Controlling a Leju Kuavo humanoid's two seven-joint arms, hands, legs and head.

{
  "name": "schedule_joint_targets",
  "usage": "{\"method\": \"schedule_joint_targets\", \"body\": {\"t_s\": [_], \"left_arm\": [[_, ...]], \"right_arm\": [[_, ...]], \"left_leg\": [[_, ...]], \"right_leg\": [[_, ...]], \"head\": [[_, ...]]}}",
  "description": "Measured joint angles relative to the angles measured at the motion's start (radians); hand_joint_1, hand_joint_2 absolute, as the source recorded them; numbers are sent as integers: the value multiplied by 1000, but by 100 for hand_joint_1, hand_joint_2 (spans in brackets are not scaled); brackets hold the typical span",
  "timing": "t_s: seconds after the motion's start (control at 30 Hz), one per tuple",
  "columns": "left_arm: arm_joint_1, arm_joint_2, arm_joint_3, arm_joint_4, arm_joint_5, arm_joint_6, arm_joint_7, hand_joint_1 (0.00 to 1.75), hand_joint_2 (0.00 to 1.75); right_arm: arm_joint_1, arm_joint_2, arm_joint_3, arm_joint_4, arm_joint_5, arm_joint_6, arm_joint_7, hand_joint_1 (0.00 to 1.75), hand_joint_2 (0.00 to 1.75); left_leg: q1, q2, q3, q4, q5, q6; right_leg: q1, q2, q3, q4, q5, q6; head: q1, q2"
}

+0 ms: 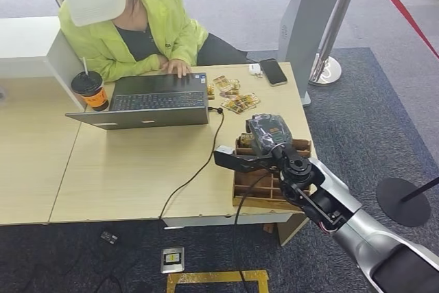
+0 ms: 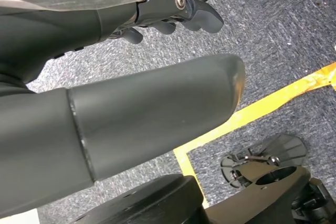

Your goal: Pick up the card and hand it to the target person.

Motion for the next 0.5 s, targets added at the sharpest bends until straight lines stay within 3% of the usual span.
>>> {"method": "schedule_joint_targets", "body": {"t_s": [0.17,0.5], "left_arm": [[0,0,0,0,-2,-2,0,0,0],[-1,0,0,0,-2,-2,3,0,0]], "right_arm": [[-4,2,1,10,1,-5,0,101,175],[-7,2,1,15,1,-6,1,97,175]], "left_leg": [[0,0,0,0,0,0],[0,0,0,0,0,0]], "right_leg": [[0,0,0,0,0,0],[0,0,0,0,0,0]], "head": [[0,0],[0,0]]}}
